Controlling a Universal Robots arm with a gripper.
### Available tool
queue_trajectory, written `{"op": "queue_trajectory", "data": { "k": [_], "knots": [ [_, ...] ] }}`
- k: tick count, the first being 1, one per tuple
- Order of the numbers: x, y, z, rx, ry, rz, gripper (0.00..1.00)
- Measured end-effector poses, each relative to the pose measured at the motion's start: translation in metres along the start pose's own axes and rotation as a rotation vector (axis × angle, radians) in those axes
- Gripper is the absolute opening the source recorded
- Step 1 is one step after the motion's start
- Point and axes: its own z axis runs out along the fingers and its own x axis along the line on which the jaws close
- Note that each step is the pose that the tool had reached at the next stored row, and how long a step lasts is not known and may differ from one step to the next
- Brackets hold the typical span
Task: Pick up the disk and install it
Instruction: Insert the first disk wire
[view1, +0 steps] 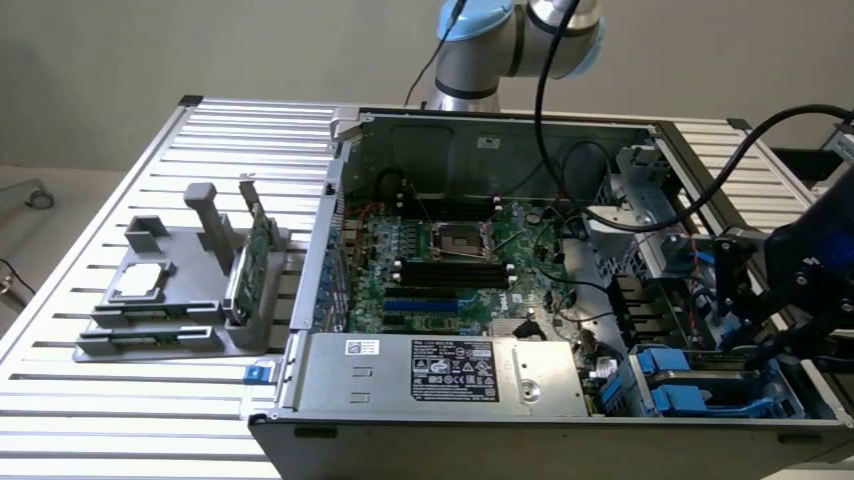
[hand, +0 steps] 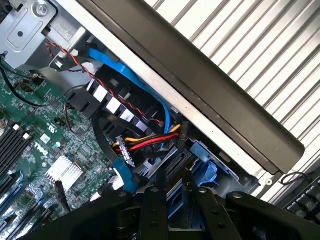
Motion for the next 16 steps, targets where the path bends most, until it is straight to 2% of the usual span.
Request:
{"op": "queue_trajectory", "data": {
  "k": [16],
  "knots": [
    [-0.0032,0.0081,0.0037,-0.0066,0.0096,0.039,0.27]
  ]
}}
